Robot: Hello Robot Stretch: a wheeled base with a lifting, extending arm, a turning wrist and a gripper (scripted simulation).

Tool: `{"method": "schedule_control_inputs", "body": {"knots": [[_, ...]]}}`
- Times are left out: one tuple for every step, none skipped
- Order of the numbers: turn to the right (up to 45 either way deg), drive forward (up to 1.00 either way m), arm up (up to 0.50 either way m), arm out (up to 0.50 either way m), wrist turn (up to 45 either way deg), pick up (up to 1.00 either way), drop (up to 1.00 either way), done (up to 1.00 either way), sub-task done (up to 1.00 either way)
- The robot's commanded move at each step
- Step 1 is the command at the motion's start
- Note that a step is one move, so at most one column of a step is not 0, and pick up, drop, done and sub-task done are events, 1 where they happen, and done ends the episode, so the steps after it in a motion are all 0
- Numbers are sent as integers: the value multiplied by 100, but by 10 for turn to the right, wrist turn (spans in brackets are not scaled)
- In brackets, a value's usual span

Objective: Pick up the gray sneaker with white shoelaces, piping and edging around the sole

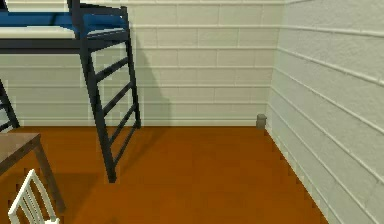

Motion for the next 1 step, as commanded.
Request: {"method": "schedule_control_inputs", "body": {"knots": [[0, 0, 0, 0, 0, 0, 0, 100, 0]]}}
